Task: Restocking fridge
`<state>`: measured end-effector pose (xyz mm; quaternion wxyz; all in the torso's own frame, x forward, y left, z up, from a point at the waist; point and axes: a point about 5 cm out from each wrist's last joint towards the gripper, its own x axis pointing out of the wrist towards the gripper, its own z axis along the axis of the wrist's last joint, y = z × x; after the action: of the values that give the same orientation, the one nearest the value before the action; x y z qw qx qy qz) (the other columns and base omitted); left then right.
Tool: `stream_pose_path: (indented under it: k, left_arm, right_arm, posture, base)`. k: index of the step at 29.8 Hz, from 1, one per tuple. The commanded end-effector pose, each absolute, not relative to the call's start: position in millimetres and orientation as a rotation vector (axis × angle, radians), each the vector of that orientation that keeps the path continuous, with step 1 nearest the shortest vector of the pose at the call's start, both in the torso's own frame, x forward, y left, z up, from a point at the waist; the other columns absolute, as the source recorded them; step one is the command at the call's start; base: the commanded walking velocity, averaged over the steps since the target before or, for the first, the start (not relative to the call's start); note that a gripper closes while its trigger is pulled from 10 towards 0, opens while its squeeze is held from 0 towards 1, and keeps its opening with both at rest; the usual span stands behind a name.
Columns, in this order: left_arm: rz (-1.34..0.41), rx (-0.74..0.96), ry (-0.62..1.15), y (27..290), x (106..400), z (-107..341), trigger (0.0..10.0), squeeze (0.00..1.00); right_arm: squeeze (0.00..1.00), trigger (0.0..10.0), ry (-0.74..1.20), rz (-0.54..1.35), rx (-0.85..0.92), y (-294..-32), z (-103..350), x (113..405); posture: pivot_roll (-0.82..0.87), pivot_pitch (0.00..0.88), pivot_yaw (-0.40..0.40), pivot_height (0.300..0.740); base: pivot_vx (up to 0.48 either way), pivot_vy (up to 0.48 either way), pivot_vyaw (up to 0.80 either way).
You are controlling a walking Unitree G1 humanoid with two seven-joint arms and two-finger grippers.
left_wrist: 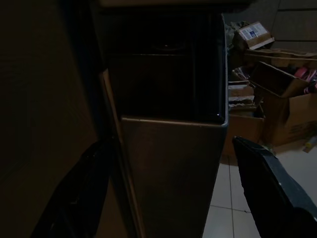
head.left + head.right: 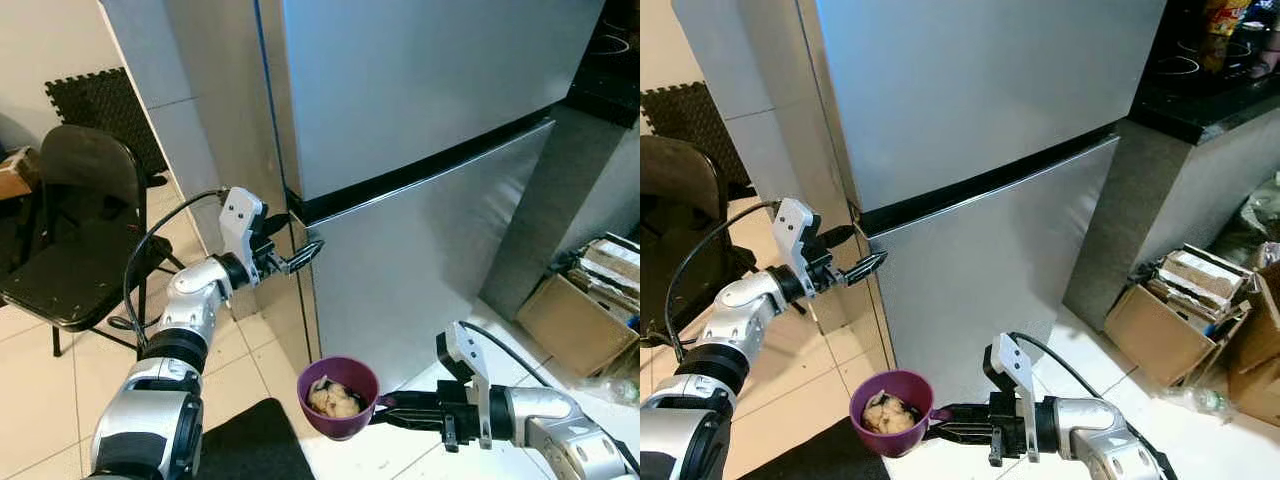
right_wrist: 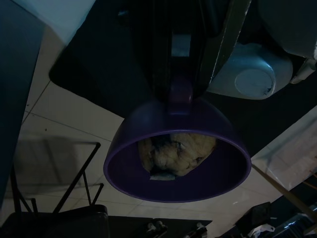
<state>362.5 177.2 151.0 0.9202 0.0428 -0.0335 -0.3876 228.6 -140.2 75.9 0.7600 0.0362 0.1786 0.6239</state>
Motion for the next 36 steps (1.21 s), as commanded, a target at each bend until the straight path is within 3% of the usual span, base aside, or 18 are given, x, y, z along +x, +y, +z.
stream_pose_path:
  k: [1, 9, 18, 36]
  left_arm:
    - [-0.776, 0.062, -0.116, 176.0, 367.1, 160.8, 10.0, 0.0]
    - [-0.905, 0.009, -0.149, 163.9, 363.9, 162.8, 10.0, 0.0]
    - [-1.21, 0.009, -0.049, 146.7, 344.3, 143.5, 10.0, 0.0]
    - [-1.344, -0.019, -0.031, 123.8, 330.5, 130.4, 10.0, 0.0]
  right_arm:
    - [0.0, 10.0, 0.364, 1.358, 0.063, -139.4, 78.9, 231.6]
    - [0.0, 10.0, 0.363, 1.353, 0.061, -139.6, 78.7, 231.9]
    - [0.0, 10.0, 0.363, 1.339, 0.052, -143.2, 79.0, 231.9]
    - [0.0, 10.0, 0.357, 1.333, 0.043, -143.0, 79.4, 233.5]
  posture:
    - [-0.05, 0.0, 0.033, 0.74]
    - [-0.06, 0.0, 0.035, 0.74]
    - [-0.07, 0.0, 0.034, 0.74]
    - [-0.06, 0.0, 0.032, 0.74]
  base:
    - [0.0, 0.0, 0.0]
    - [0.0, 0.0, 0.0]
    - [0.0, 0.0, 0.0]
    - [0.0, 0.0, 0.0]
